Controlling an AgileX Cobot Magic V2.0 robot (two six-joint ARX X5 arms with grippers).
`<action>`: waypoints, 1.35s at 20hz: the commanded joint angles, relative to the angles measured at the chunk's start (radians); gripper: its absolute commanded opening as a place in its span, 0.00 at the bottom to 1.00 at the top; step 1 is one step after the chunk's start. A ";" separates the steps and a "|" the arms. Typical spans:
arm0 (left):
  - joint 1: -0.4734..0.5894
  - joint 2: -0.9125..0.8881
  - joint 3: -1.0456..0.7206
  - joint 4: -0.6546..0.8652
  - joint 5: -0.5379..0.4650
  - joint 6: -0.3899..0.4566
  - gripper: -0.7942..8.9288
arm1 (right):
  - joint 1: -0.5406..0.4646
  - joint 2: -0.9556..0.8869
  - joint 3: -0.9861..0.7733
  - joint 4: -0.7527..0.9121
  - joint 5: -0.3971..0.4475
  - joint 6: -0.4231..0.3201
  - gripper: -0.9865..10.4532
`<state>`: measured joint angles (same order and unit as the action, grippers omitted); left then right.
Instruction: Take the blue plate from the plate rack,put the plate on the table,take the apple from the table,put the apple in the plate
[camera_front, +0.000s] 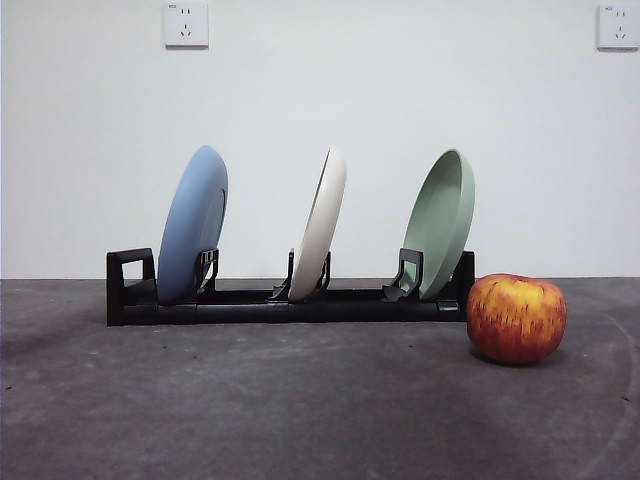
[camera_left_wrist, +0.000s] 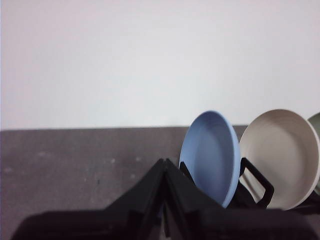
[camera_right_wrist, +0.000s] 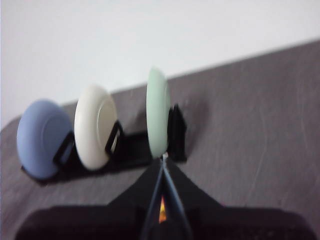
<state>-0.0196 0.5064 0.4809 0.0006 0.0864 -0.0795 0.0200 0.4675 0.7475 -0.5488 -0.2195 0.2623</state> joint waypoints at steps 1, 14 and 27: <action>0.001 0.087 0.075 -0.053 0.002 -0.008 0.08 | 0.000 0.100 0.095 -0.099 -0.017 0.008 0.09; 0.001 0.495 0.406 -0.416 0.285 -0.111 0.08 | 0.000 0.456 0.314 -0.316 -0.125 -0.023 0.09; -0.002 1.169 1.082 -0.615 0.558 -0.217 0.15 | 0.000 0.661 0.344 -0.372 -0.144 -0.071 0.09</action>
<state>-0.0200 1.6661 1.5616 -0.6136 0.6392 -0.2760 0.0200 1.1244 1.0847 -0.9230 -0.3603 0.2008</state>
